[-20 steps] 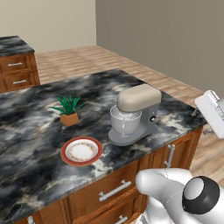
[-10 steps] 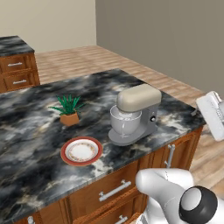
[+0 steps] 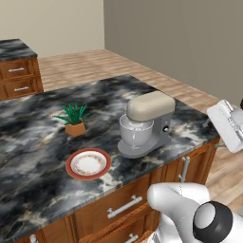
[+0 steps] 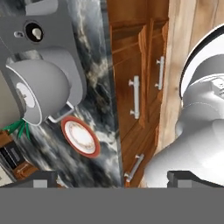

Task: Add butter and sugar cubes to the stand mixer bowl and then turn on the stand mixer to begin making frosting.

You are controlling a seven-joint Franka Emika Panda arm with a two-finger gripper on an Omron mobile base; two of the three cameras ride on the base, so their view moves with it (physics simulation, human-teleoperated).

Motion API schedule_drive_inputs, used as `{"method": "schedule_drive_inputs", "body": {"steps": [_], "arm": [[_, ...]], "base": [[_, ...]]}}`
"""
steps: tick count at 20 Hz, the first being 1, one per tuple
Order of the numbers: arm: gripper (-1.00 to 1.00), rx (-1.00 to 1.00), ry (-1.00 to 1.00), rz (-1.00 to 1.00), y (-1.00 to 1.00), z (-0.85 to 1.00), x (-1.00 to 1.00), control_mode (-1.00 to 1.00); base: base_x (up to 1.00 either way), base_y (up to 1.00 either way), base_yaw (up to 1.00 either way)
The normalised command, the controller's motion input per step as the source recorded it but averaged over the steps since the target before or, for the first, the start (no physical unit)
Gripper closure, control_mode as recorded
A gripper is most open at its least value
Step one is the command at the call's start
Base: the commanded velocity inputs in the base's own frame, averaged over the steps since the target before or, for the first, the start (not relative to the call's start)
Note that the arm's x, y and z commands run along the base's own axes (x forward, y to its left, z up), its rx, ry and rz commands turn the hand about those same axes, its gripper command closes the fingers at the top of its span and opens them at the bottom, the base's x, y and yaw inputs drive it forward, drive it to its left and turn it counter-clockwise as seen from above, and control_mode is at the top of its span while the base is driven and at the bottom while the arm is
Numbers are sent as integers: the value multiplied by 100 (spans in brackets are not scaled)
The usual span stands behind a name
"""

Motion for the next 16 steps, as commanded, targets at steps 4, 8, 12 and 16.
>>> {"method": "schedule_drive_inputs", "body": {"steps": [4, 8, 12, 16], "arm": [[-100, 0, 0, 0, 26, -6, 0, -100], [-100, 0, 0, -3, 40, -15, 0, -100], [-100, 0, -5, -4, 29, -25, 0, -100], [-100, 2, -22, -7, 2, -2, 0, -100]], "base": [[0, 0, 0], [0, 0, 0], [0, 0, 0], [0, 0, 0]]}}
